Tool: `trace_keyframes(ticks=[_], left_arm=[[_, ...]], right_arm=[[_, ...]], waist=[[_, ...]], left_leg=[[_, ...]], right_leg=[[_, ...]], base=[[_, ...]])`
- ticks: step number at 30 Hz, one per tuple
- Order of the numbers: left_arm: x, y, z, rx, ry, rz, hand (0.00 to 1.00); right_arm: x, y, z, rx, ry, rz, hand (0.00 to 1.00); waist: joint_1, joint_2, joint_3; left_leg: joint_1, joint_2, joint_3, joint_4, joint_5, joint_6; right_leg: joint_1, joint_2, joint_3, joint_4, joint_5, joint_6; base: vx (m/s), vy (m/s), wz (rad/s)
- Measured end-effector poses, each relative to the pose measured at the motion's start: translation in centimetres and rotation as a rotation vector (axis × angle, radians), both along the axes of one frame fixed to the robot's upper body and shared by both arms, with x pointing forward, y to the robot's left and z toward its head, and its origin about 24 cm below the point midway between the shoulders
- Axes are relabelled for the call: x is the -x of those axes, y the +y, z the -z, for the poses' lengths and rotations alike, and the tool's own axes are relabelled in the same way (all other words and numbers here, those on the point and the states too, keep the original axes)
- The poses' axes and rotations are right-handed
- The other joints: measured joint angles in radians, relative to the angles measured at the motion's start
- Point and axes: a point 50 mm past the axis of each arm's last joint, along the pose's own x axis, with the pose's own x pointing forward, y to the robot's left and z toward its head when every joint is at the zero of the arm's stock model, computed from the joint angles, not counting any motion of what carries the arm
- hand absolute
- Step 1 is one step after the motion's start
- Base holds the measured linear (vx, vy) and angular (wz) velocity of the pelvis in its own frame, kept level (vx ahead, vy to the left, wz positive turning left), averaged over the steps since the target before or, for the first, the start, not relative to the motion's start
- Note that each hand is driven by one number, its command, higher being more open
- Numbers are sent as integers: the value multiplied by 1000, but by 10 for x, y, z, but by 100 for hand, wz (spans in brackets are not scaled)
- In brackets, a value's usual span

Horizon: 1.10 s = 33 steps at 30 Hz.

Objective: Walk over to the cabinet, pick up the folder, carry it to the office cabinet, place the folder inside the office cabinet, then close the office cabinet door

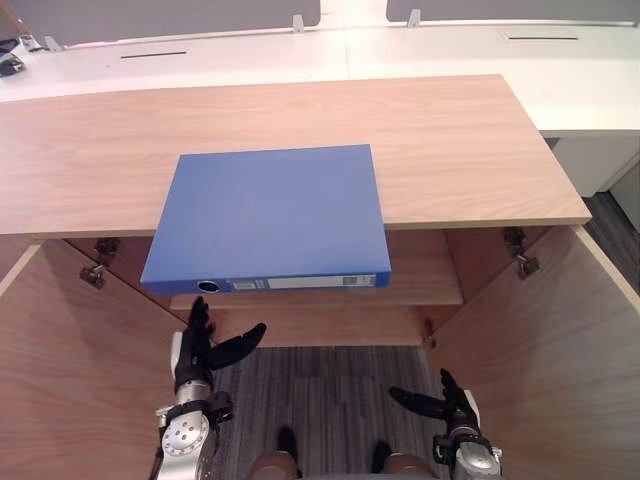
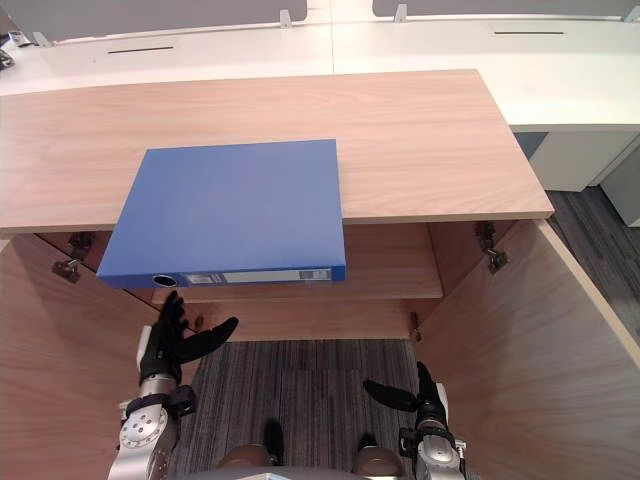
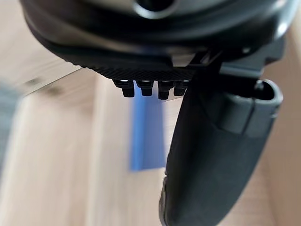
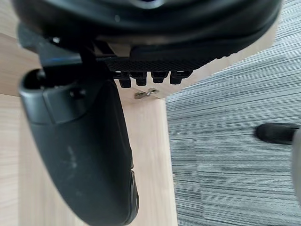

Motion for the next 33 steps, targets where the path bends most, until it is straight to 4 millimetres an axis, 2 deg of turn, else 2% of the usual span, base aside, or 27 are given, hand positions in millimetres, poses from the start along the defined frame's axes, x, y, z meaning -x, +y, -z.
trace_keyframes(ticks=[6, 9, 15, 20, 27, 32, 33], left_arm=[[12, -2, -37, -217, -125, -24, 100], [14, -5, -63, -318, -233, -5, 100], [13, -8, -89, -541, -326, 31, 100], [9, -13, -97, -587, -369, 57, 100], [1, -32, -99, -714, -393, 238, 100], [-5, -40, -101, -836, -400, 345, 100], [-7, -43, -102, -862, -409, 365, 0]], right_arm=[[7, 1, 5, 32, 42, -41, 100], [12, 2, 10, 45, 77, -68, 100], [12, 5, 11, 50, 79, -88, 100], [16, 5, 13, 54, 94, -89, 100], [23, 9, 17, 60, 126, -143, 100], [26, 7, 17, 59, 135, -150, 100], [26, 7, 17, 57, 135, -153, 100]], waist=[[11, 6, -21], [25, 7, -26], [24, 8, -51], [22, 8, -58], [17, 9, -78], [-4, 8, -110], [-4, 7, -110]], left_leg=[[14, -1, -7, -27, 12, -4], [12, -2, -8, -27, 9, -8], [9, -2, -8, -16, 3, -2], [17, -2, -7, -16, -2, -3], [37, 0, 18, -27, -3, -3], [46, 1, 40, -44, -2, -3], [48, 2, 49, -46, -2, -3]], right_leg=[[6, 3, -1, -5, -1, 7], [6, 7, 0, -9, -2, 10], [16, 9, 2, -20, 1, 13], [25, 10, 9, -24, 1, 13], [27, 12, 39, -24, 1, 12], [15, 15, 61, -26, 2, 13], [12, 15, 68, -26, 4, 13]], base=[[-58, -8, 3], [-31, -4, 0], [40, -4, 0], [8, -1, 0], [-38, 0, -10], [5, 1, -14], [29, 3, -17]])
